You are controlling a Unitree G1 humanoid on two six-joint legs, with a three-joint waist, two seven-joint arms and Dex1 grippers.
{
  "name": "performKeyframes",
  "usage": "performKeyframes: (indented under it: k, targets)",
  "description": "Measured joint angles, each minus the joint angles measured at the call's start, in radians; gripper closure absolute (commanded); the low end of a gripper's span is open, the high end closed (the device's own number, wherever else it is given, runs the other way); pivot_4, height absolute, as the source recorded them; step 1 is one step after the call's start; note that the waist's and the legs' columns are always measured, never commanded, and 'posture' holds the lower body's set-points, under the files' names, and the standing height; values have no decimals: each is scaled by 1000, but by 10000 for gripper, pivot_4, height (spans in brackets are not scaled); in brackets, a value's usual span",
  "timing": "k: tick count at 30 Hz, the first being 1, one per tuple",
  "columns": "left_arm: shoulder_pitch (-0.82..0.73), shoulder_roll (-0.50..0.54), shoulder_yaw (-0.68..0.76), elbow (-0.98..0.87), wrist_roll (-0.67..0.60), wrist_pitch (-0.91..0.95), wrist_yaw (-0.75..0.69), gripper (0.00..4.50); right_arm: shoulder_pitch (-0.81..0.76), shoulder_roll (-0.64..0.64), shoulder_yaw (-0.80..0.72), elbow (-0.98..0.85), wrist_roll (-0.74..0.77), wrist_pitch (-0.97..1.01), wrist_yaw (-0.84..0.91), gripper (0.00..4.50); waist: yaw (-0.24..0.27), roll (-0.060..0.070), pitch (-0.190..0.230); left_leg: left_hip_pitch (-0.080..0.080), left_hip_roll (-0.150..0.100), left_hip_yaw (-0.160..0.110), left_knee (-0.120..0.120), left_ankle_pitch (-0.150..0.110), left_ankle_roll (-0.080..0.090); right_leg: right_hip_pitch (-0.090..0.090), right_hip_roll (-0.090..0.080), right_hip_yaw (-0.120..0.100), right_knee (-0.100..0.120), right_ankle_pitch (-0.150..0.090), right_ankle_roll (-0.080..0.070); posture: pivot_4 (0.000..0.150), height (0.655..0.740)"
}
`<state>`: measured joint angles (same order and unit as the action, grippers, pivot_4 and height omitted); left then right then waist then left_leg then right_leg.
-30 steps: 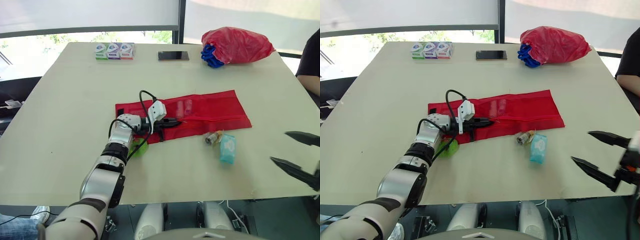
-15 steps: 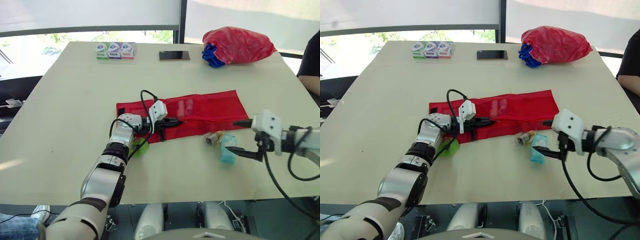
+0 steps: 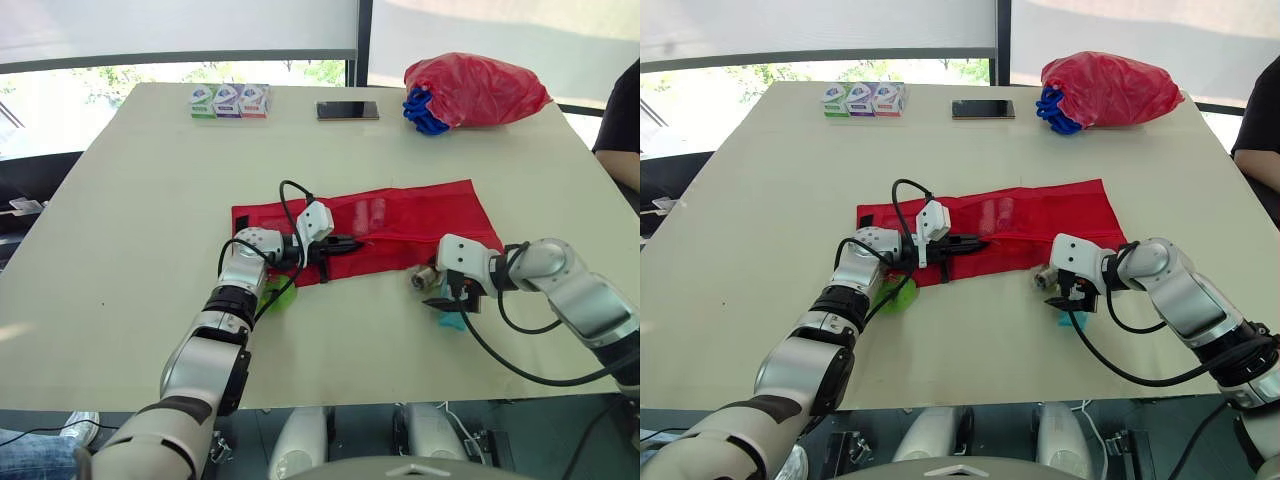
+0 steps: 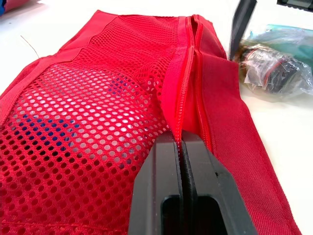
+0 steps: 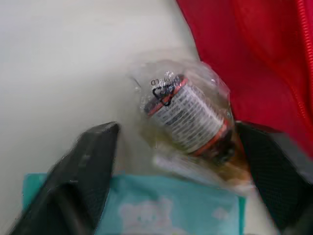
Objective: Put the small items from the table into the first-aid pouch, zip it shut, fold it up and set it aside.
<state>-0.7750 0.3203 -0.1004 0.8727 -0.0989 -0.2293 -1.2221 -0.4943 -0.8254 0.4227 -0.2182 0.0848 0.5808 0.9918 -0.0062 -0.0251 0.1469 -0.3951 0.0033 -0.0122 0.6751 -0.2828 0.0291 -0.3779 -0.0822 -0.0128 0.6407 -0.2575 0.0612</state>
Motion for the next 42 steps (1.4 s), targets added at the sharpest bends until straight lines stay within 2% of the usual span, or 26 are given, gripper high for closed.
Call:
performKeyframes:
  k: [4,5,13,17,25,32,42]
  targets:
    - [0,2,0,0,0,0,-1,45000,1,32,-7,-24,5,66,-17,35810,-1,0,0,0,0,0,0,0,0,0,0,0,0,0,0,1500,7400]
    - [0,2,0,0,0,0,-2,45000,1,47,-20,-50,19,108,-23,36668,-1,0,0,0,0,0,0,0,0,0,0,0,0,0,0,1500,7400]
    - [1,2,-2,-1,0,0,-3,45000,-1,118,-90,-158,46,217,-107,36669,-2,0,0,0,0,0,0,0,0,0,0,0,0,0,0,1500,7400]
    - [0,1,-7,-1,-1,0,-4,45000,-17,150,-78,-181,35,191,-131,36669,-1,0,0,0,0,0,0,0,1,0,0,0,0,0,0,1500,7400]
    - [1,-1,-7,-5,-2,5,-4,45000,-53,218,43,-15,-85,57,-159,36669,-4,0,0,0,0,0,0,0,0,0,0,0,1,0,0,1500,7400]
    - [13,-4,-6,-38,-10,24,-4,45000,-100,322,70,136,-169,-41,-232,36669,-4,0,0,0,-1,0,0,0,-1,0,0,0,1,0,0,1500,7400]
    - [36,-7,-4,-84,-22,48,-3,45000,-80,429,-8,167,-204,56,-387,36669,-5,0,0,0,0,0,0,0,-1,0,0,0,1,0,0,1500,7400]
